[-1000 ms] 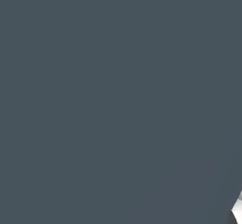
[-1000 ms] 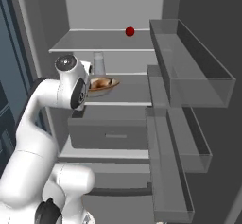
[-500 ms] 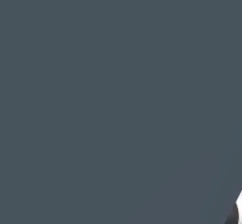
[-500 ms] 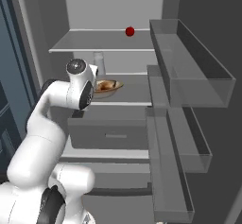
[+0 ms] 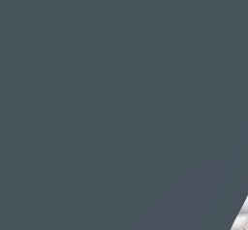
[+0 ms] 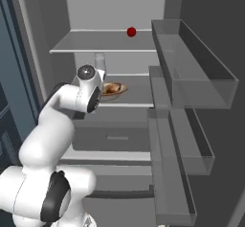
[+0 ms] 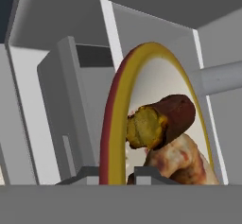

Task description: Pick the chicken drumstick and sweet potato from their plates and place them in the bowl. Then put the bowl in the fridge.

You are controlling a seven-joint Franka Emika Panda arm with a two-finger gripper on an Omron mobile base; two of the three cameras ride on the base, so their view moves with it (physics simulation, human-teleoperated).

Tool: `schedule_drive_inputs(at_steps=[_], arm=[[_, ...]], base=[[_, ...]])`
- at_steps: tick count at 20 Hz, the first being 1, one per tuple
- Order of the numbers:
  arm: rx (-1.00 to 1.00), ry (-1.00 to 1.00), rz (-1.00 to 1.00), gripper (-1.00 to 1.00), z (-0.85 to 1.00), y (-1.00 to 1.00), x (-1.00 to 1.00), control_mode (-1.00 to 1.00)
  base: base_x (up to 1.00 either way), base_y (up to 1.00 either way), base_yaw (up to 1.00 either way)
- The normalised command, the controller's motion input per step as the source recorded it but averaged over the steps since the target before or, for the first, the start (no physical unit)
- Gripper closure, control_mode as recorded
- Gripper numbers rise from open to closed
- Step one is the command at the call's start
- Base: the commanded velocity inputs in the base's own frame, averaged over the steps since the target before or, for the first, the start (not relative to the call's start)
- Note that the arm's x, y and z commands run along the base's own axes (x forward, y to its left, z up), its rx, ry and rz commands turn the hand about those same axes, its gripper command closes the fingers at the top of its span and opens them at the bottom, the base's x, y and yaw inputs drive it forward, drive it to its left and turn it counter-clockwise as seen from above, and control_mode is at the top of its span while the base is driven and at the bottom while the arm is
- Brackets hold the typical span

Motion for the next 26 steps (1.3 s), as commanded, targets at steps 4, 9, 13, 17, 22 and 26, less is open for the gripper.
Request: schedule_drive_inputs(at_steps=[4, 9, 13, 17, 22, 26], arm=[[0.01, 0.00, 0.00, 1.00, -0.18, -0.06, 0.38, -1.00], [0.00, 0.00, 0.00, 1.00, -0.23, -0.07, 0.40, -1.00], [0.00, 0.00, 0.00, 1.00, -0.15, -0.05, 0.45, -1.00], [0.00, 0.00, 0.00, 1.00, -0.09, -0.08, 0.44, -1.00], [0.01, 0.00, 0.00, 1.00, -0.08, -0.12, 0.38, -1.00], [0.03, 0.00, 0.03, 1.00, -0.16, -0.14, 0.33, -1.00]], base=[[0.00, 0.00, 0.00], [0.00, 0.00, 0.00], [0.00, 0.00, 0.00], [0.00, 0.00, 0.00], [0.00, 0.00, 0.00], [0.00, 0.00, 0.00]])
